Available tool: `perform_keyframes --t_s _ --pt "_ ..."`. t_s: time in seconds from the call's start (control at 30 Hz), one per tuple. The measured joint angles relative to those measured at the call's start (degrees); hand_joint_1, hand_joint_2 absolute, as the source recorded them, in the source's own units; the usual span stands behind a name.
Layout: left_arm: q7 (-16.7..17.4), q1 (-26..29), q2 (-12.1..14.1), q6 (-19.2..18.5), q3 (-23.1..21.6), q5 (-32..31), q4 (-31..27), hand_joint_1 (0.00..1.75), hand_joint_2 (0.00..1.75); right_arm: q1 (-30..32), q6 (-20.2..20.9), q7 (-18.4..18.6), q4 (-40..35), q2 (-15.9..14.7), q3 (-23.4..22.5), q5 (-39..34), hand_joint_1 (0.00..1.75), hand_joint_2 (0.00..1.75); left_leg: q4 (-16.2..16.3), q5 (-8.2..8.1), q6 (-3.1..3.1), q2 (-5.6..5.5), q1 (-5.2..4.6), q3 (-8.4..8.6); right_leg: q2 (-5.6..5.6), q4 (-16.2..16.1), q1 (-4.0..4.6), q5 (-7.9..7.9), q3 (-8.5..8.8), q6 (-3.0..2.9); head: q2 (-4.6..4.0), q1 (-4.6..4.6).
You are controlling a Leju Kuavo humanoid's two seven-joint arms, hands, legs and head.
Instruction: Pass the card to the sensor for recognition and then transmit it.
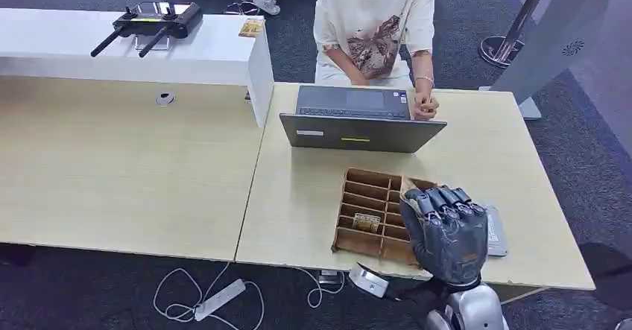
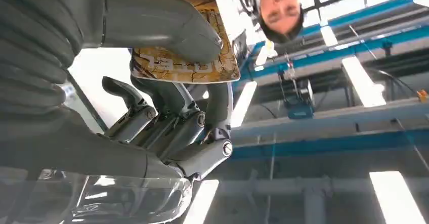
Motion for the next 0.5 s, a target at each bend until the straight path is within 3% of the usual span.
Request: perform_keyframes --t_s 0.5 --pt "-0.42 -0.09 0.0 0.02 -0.15 -0.5 0.0 0.0 1.75 -10.82 0.42 -0.26 2.19 -0.81 2.45 -0.79 1.75 1.75 0.0 0.01 0.01 0.02 0.0 0.0 0.02 0.01 0.0 0.03 0.0 -0.01 0.0 0.02"
